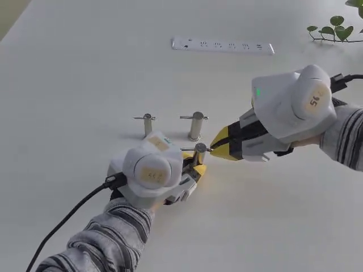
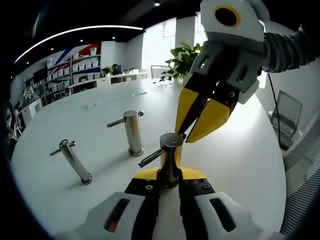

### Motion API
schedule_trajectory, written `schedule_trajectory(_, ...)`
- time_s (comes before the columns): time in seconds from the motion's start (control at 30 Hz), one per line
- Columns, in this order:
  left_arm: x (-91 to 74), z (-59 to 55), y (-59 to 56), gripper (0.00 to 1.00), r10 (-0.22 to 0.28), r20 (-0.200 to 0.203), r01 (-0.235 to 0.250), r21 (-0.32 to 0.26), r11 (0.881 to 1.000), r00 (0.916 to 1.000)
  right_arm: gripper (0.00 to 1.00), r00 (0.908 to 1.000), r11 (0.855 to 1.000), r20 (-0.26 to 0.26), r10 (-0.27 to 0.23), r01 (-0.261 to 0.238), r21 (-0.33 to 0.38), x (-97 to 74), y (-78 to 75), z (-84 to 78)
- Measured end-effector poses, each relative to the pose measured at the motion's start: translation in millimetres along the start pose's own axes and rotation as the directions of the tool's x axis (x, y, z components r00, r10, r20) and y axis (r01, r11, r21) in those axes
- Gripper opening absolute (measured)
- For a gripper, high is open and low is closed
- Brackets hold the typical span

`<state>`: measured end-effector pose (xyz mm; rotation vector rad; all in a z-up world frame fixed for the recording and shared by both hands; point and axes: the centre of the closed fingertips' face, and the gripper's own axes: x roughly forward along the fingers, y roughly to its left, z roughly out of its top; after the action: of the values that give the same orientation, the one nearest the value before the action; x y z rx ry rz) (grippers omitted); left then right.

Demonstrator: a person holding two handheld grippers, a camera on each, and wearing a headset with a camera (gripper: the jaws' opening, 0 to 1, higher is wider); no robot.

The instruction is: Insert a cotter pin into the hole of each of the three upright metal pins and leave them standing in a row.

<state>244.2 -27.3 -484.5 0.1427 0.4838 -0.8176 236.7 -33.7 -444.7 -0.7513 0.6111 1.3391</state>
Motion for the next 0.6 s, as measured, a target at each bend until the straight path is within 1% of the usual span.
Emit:
schedule_trajectory(0.03, -0.4, -3.1, 1.3, 0.12, 0.003, -0.019, -0.003, -0.002, 1.000, 0.9998, 0.06, 1.0000, 1.000, -0.001, -0.004, 0.004, 0.001, 0.1, -0.4, -0.2)
schedule_trajectory(0.1, -1.9, -3.3, 5.6, 0.19, 0.016, -0.020, -0.016, 0.008, 1.000, 0.9997, 0.08, 1.0000, 1.000, 0.007, -0.003, 0.003, 0.014, 0.8, -0.5, 1.1)
schedule_trajectory(0.2, -7.3, -1.9, 8.7, 0.23, 0.008, -0.017, -0.008, -0.008, 1.000, 0.9998, 0.10, 0.9995, 0.999, 0.032, 0.003, -0.004, 0.046, 1.7, 1.8, 8.6)
schedule_trajectory(0.27, -10.3, 2.0, 8.2, 0.27, 0.001, -0.006, -0.001, -0.004, 1.000, 1.0000, 0.12, 0.9991, 0.998, 0.043, 0.006, -0.009, 0.064, 3.6, 1.4, 11.8)
schedule_trajectory(0.33, -12.4, 5.2, 5.8, 0.30, -0.016, 0.002, 0.016, -0.008, 1.000, 0.9999, 0.12, 0.9986, 0.997, 0.051, 0.011, -0.015, 0.078, 5.2, 1.5, 14.3)
schedule_trajectory(0.4, -15.0, 7.4, 5.2, 0.33, -0.021, 0.008, 0.021, -0.016, 1.000, 0.9997, 0.12, 0.9982, 0.996, 0.059, 0.013, -0.018, 0.090, 6.4, 0.8, 15.9)
schedule_trajectory(0.43, -17.5, 8.1, 3.5, 0.34, -0.032, 0.004, 0.032, -0.038, 0.999, 0.9995, 0.12, 0.9981, 0.995, 0.060, 0.017, -0.022, 0.096, 6.8, 0.7, 15.8)
schedule_trajectory(0.47, -19.6, 9.6, 2.0, 0.34, -0.042, 0.009, 0.042, -0.057, 0.997, 0.9991, 0.12, 0.9978, 0.994, 0.064, 0.016, -0.023, 0.105, 7.4, 0.5, 17.1)
schedule_trajectory(0.5, -23.2, 11.8, 2.8, 0.34, -0.042, 0.017, 0.043, -0.063, 0.997, 0.9990, 0.12, 0.9977, 0.994, 0.065, 0.016, -0.023, 0.108, 7.7, 0.7, 17.7)
schedule_trajectory(0.6, -30.9, 13.6, 4.1, 0.39, -0.043, 0.014, 0.044, -0.077, 0.996, 0.9990, 0.12, 0.9974, 0.991, 0.068, 0.026, -0.035, 0.127, 9.5, 2.9, 19.3)
